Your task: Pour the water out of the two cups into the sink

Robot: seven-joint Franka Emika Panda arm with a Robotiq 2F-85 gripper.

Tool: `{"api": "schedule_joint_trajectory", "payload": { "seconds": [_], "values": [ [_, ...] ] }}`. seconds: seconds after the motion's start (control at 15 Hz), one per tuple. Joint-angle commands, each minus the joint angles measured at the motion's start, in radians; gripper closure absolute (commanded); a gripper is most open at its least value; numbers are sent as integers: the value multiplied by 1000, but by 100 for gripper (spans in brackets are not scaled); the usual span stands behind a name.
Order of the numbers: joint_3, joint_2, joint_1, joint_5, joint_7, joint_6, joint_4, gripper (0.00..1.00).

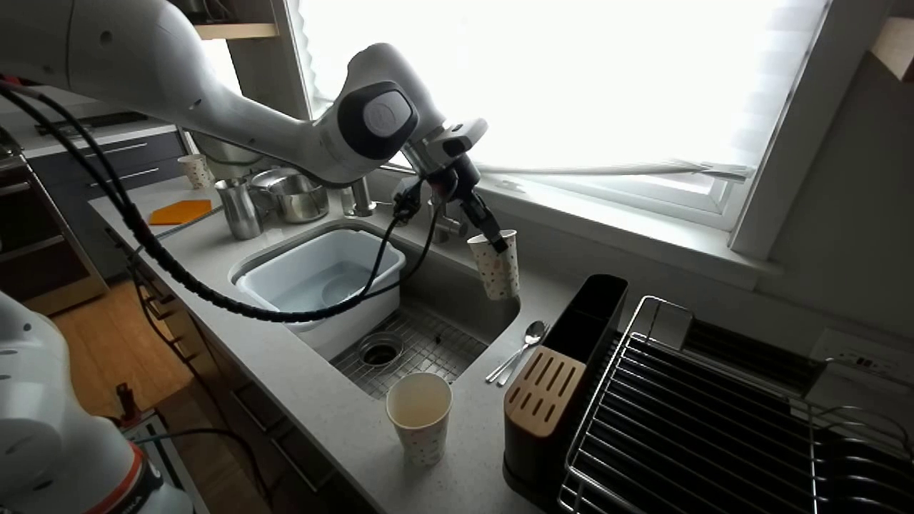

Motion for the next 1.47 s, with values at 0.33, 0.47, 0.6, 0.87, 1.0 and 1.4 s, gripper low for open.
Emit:
{"api": "schedule_joint_trajectory", "payload": {
  "seconds": [0.33,0.47,0.6,0.87,1.0,1.4],
  "values": [
    [9,105,-59,206,-10,236,35,99],
    [4,156,-62,260,-4,304,53,99],
    [2,200,-61,349,-16,332,70,99],
    [-10,286,-51,449,-9,326,129,99],
    [-19,322,-47,480,-8,322,164,99],
    [-44,387,-29,496,-8,303,214,99]
  ]
}}
